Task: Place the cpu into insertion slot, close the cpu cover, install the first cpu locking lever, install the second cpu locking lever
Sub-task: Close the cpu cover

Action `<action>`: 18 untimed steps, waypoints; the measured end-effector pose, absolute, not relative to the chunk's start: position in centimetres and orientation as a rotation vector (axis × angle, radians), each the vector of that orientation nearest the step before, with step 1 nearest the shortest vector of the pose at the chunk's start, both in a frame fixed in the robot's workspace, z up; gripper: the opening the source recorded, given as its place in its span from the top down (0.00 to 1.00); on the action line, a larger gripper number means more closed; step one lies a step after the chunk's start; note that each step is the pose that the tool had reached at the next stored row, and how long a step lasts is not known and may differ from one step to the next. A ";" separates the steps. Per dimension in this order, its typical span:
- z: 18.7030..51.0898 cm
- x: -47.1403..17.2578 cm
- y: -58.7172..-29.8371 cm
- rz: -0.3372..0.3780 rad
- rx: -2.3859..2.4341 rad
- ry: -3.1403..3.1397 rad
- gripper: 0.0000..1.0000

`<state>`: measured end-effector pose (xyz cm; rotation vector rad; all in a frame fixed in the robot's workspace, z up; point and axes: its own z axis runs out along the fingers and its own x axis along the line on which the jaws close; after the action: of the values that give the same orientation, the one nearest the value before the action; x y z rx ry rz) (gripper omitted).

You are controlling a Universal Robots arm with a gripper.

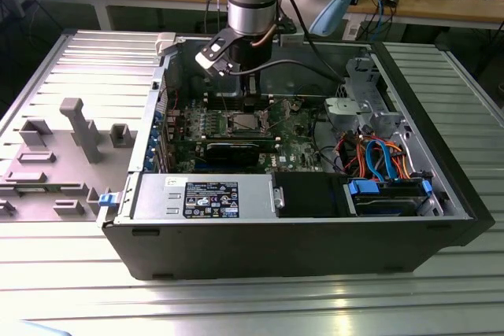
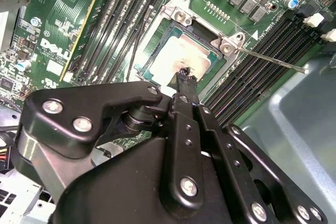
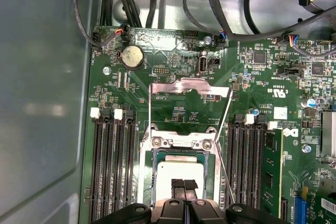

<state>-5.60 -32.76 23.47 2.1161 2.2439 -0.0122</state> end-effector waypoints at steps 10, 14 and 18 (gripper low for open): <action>23.7 -5.6 -32.8 -0.012 2.116 2.244 0.89; 23.8 -5.6 -32.8 -0.012 2.116 2.244 0.89; 23.9 -5.6 -32.8 -0.012 2.116 2.244 0.89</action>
<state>-5.60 -32.76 23.91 2.1160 2.2440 -0.0123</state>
